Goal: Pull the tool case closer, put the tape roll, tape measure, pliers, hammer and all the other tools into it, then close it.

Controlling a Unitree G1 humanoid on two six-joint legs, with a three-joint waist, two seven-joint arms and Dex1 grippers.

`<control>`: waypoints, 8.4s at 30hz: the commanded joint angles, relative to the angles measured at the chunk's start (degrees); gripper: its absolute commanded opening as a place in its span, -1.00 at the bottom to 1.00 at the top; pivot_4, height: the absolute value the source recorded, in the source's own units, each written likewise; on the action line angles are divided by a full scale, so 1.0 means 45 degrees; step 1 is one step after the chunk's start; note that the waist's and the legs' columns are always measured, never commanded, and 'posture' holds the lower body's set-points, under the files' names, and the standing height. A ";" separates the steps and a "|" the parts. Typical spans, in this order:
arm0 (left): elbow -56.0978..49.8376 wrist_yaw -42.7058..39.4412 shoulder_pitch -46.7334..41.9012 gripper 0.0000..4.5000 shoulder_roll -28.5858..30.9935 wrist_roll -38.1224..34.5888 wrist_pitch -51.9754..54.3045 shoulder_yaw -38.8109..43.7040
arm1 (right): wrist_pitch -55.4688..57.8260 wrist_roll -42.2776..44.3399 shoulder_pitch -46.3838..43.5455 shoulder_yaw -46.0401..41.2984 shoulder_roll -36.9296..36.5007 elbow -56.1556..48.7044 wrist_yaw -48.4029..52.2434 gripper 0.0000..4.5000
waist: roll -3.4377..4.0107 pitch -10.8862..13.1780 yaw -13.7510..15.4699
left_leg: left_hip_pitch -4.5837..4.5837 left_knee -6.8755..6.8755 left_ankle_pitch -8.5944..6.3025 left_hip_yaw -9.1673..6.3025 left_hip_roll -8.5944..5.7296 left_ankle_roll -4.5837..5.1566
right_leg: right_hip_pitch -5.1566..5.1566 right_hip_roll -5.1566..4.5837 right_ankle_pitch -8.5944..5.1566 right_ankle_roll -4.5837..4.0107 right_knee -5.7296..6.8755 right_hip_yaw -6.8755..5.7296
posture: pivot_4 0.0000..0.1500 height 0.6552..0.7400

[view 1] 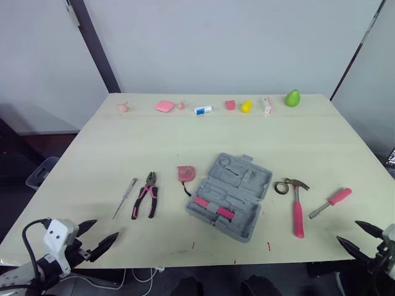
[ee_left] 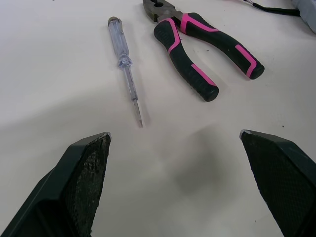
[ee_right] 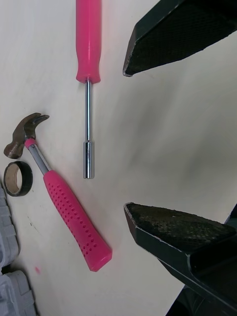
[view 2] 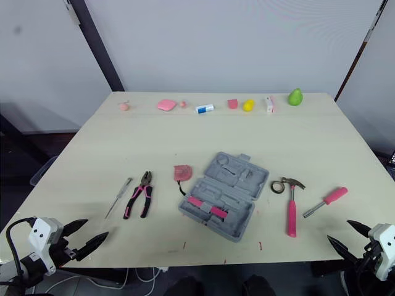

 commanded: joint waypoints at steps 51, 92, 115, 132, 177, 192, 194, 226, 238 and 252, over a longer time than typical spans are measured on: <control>0.6119 -0.3250 -1.3080 0.52 -0.1280 0.2949 0.0935 -0.7170 | 0.6347 -0.1587 -0.4179 0.5492 -0.0497 -0.5476 -0.2949 0.04 | -0.0004 0.0013 0.0006 | -0.0166 0.0019 0.0001 -0.0027 -0.0043 0.0000 | -0.0111 0.0096 0.0031 0.0048 0.0001 -0.0037 | 1.00 1.00; 1.3670 -0.1246 -1.7186 -0.96 -0.4571 0.7758 -0.0750 -0.8363 | 0.8235 -0.3437 -0.5638 0.7941 0.0833 -0.5131 -0.4446 -1.00 | -0.0012 0.0016 0.0026 | -0.0276 0.0147 0.0001 -0.0054 -0.0043 0.0000 | -0.0178 0.0111 0.0036 0.0054 0.0079 -0.0052 | 1.00 1.00; 1.3626 -0.2633 -1.6893 -0.96 -0.4599 0.7491 0.0313 -0.7880 | 0.7730 -0.3531 -0.5836 0.8036 0.1048 -0.4756 -0.4252 -1.00 | -0.0011 0.0016 0.0016 | -0.0272 0.0152 0.0001 -0.0052 -0.0043 0.0000 | -0.0178 0.0111 0.0036 0.0054 0.0091 -0.0050 | 1.00 1.00; 1.3280 -0.4018 -1.6588 -0.96 -0.4438 0.7320 0.0440 -0.7841 | 0.6934 -0.3318 -0.5769 0.7887 0.0673 -0.4696 -0.3153 -1.00 | -0.0011 0.0015 -0.0006 | -0.0262 0.0158 0.0001 -0.0049 -0.0043 0.0000 | -0.0178 0.0111 0.0036 0.0053 0.0115 -0.0044 | 1.00 1.00; -0.0862 -0.4715 -0.8251 -0.96 -0.1651 0.3657 0.6917 -0.8302 | 0.5687 -0.2741 -0.4577 0.7956 -0.0046 -0.4985 -0.1203 -1.00 | -0.0007 0.0015 0.0003 | -0.0206 0.0187 0.0001 -0.0073 -0.0030 -0.0001 | -0.0180 0.0110 0.0034 0.0049 0.0211 0.0001 | 1.00 1.00; -0.0830 -0.4419 -0.8217 -0.96 -0.1106 0.3158 0.6947 -0.8585 | 0.6082 -0.2595 -0.4404 0.8123 0.0041 -0.5366 -0.1120 -1.00 | -0.0007 0.0015 0.0002 | -0.0207 0.0186 0.0001 -0.0065 -0.0030 0.0000 | -0.0181 0.0111 0.0032 0.0048 0.0207 0.0001 | 1.00 1.00; -0.0766 -0.4414 -0.8246 -0.96 -0.1104 0.3172 0.6874 -0.8684 | 0.6077 -0.2615 -0.4428 0.8133 0.0039 -0.5323 -0.1131 -1.00 | -0.0007 0.0015 0.0002 | -0.0207 0.0186 0.0001 -0.0064 -0.0030 -0.0001 | -0.0180 0.0111 0.0033 0.0048 0.0207 0.0001 | 1.00 1.00; -0.0741 -0.4536 -0.8102 -0.96 -0.0864 0.3086 0.6691 -0.9470 | 0.6459 -0.2473 -0.3702 0.8129 -0.0373 -0.5998 -0.0920 -1.00 | -0.0007 0.0014 0.0010 | -0.0206 0.0185 0.0001 -0.0060 -0.0031 0.0000 | -0.0180 0.0111 0.0031 0.0048 0.0204 0.0000 | 1.00 1.00; -0.1014 -0.4522 -0.7796 -0.96 -0.0638 0.2929 0.6879 -0.9570 | 0.6553 -0.2488 -0.3735 0.8202 -0.0395 -0.6000 -0.0828 -1.00 | -0.0007 0.0014 0.0009 | -0.0205 0.0184 0.0001 -0.0060 -0.0031 0.0000 | -0.0180 0.0111 0.0030 0.0047 0.0204 0.0001 | 1.00 1.00; -0.1020 -0.4279 -0.7607 -0.96 -0.0546 0.2819 0.6954 -0.9533 | 0.6500 -0.2564 -0.3762 0.8331 -0.0328 -0.5940 -0.0896 -1.00 | -0.0007 0.0014 0.0001 | -0.0202 0.0182 0.0001 -0.0062 -0.0030 0.0000 | -0.0180 0.0112 0.0029 0.0046 0.0203 0.0001 | 1.00 1.00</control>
